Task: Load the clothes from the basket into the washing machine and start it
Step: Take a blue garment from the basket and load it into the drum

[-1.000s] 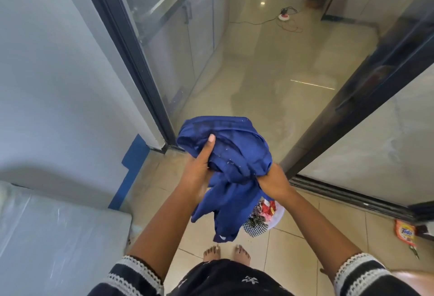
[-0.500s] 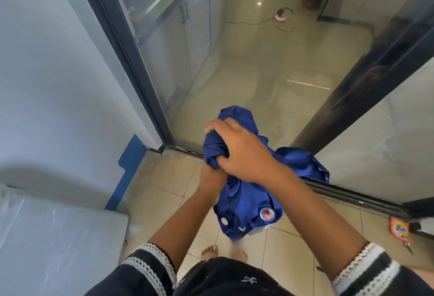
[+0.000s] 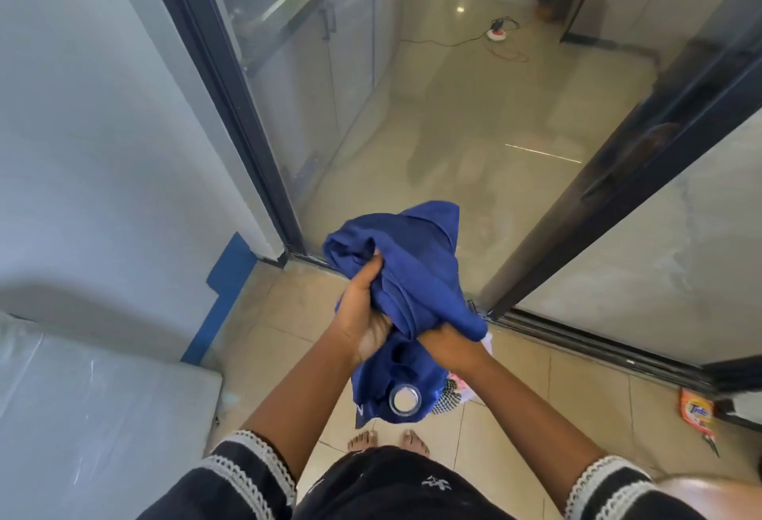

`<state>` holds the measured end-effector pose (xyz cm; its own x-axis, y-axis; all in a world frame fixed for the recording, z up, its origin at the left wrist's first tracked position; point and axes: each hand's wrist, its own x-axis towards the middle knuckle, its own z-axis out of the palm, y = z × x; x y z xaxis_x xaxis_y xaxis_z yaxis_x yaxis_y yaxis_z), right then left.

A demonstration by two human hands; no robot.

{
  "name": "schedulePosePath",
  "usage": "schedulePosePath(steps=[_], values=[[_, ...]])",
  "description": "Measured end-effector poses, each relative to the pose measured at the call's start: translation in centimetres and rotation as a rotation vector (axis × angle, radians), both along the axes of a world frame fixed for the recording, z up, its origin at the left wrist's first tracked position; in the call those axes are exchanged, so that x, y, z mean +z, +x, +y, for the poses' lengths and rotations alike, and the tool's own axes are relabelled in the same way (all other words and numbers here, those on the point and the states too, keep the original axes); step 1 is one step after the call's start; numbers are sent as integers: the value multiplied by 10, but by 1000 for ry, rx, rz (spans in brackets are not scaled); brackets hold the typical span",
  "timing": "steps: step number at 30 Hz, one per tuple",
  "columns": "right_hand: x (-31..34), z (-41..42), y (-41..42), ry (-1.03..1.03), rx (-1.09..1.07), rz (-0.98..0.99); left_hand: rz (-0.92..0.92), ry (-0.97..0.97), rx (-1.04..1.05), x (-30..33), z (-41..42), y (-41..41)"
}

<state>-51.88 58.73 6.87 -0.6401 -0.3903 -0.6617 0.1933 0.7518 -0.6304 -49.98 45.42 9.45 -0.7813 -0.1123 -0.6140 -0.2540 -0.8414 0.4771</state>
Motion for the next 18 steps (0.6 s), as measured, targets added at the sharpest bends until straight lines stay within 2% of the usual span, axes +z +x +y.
schedulePosePath(steps=[1, 2, 3, 4, 5, 7, 8, 9, 11, 13, 15, 18], values=[[-6, 3, 0, 20, -62, 19, 0, -1, -38, 2, -1, 0], [-10, 4, -1, 36, -144, 118, -7, -37, -76, 1, -5, -2], [-11, 7, -4, 39, -239, 272, -11, -150, -108, -1, -11, -5], [-12, 11, -7, 27, -296, 408, -29, -364, -140, -5, -18, -7], [-6, 15, -12, 39, -262, 507, -51, -646, -165, -12, -27, -6], [5, 21, -25, 159, -11, 691, -74, -1231, -184, -28, -45, -3], [11, 23, -32, 293, 160, 783, 7, -1438, -247, -34, -51, -1], [18, 22, -37, 414, 278, 858, 123, -1539, -376, -39, -53, 1], [28, 12, -43, 487, 342, 977, 314, -1488, -694, -41, -46, 5], [37, -5, -39, 429, 325, 1078, 389, -1343, -805, -46, -28, 8], [52, -23, -30, 351, 292, 1159, 294, -1164, -666, -57, -13, 8], [72, -41, -22, 124, 253, 1142, -19, -772, -618, -56, -1, 9]])
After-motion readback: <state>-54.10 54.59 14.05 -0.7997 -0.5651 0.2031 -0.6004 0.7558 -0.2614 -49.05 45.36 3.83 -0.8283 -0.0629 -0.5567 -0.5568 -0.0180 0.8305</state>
